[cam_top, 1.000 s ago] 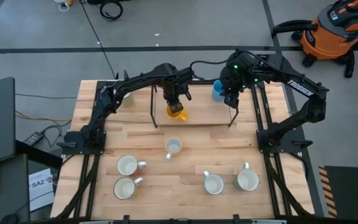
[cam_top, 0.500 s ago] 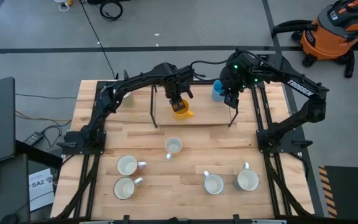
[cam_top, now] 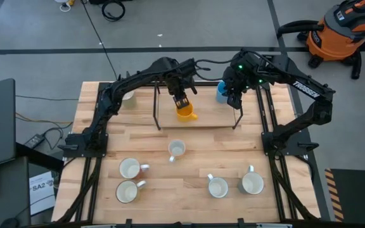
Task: Place coffee mugs
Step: Put the yellow mug on the shelf
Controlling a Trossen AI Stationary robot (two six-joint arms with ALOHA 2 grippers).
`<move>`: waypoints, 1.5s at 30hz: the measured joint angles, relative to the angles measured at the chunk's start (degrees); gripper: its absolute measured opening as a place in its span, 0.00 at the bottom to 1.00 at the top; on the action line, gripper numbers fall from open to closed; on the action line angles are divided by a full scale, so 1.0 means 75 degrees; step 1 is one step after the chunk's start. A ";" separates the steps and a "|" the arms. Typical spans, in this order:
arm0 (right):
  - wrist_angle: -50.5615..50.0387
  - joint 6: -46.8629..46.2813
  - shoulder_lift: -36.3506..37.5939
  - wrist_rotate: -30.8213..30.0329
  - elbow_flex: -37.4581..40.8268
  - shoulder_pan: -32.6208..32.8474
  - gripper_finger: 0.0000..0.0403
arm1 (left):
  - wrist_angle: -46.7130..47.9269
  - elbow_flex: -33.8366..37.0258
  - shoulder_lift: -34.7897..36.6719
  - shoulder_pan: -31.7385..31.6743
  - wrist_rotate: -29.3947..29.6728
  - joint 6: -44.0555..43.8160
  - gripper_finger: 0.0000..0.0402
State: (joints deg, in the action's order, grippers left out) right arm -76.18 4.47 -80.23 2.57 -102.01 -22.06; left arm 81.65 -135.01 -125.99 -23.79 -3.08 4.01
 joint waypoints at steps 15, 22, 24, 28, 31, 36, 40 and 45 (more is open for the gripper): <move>0.0987 0.0026 -0.0100 0.0114 -0.0001 0.0003 0.35 | 0.0475 0.0301 0.2533 0.0494 0.0071 0.0162 0.25; 0.1598 0.0464 -0.0606 0.0411 -0.0001 0.0047 0.35 | 0.0591 0.0304 0.2786 0.1106 0.0071 0.0149 0.25; 0.1749 0.0518 -0.0840 0.0428 -0.0001 0.0050 0.35 | 0.0591 0.0310 0.2786 0.1263 0.0071 0.0108 0.25; 0.1872 0.0840 -0.1257 0.0428 -0.0001 0.0050 0.35 | 0.0504 0.0310 0.2818 0.1562 0.0216 -0.0201 0.25; 0.1983 0.1145 -0.1502 0.0426 -0.0001 0.0050 0.35 | 0.0561 0.0328 0.3022 0.1661 0.0345 -0.0455 0.25; 0.2543 0.1565 -0.1895 0.0428 -0.0001 0.0041 0.35 | 0.0804 0.0298 0.3891 0.2042 0.1305 -0.0849 0.25; 0.2820 0.1810 -0.2259 0.0440 -0.0001 0.0047 0.35 | 0.0555 0.1249 0.4768 0.2644 0.2828 -0.1603 0.25; 0.2973 0.1838 -0.2699 0.0465 -0.0001 0.0047 0.35 | -0.1540 0.5021 0.6515 0.3180 0.2808 -0.2039 0.25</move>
State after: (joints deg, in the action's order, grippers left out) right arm -53.88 18.26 -100.47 6.06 -102.02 -21.71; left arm 70.11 -97.35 -77.13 0.06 17.98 -11.28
